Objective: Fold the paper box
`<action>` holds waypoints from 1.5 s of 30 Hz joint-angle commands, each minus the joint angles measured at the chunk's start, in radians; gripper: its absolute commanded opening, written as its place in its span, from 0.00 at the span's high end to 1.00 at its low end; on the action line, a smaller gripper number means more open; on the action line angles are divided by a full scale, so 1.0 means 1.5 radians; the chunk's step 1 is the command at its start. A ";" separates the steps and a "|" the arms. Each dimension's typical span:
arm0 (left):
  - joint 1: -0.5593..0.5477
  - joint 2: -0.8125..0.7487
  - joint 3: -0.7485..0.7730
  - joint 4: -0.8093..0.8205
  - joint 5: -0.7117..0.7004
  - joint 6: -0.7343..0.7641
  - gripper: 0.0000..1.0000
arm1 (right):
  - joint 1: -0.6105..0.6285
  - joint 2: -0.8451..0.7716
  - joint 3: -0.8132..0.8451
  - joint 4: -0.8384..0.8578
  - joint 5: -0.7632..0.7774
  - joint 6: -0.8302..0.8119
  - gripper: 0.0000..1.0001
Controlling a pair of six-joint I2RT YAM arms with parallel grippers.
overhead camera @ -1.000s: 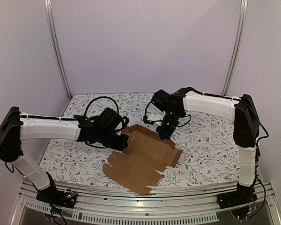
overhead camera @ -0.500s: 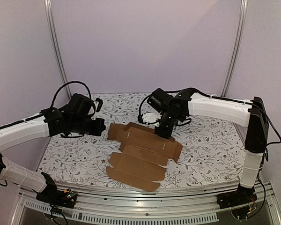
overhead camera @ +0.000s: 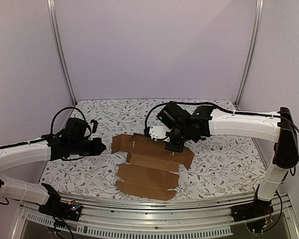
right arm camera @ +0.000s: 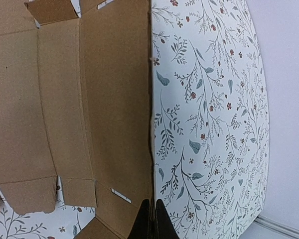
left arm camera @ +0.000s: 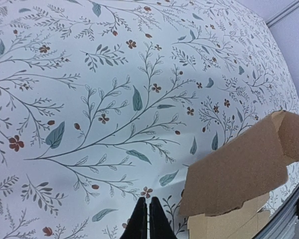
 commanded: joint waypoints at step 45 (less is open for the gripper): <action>-0.009 0.127 -0.097 0.317 0.246 0.009 0.55 | 0.135 -0.016 -0.301 0.524 0.347 -0.217 1.00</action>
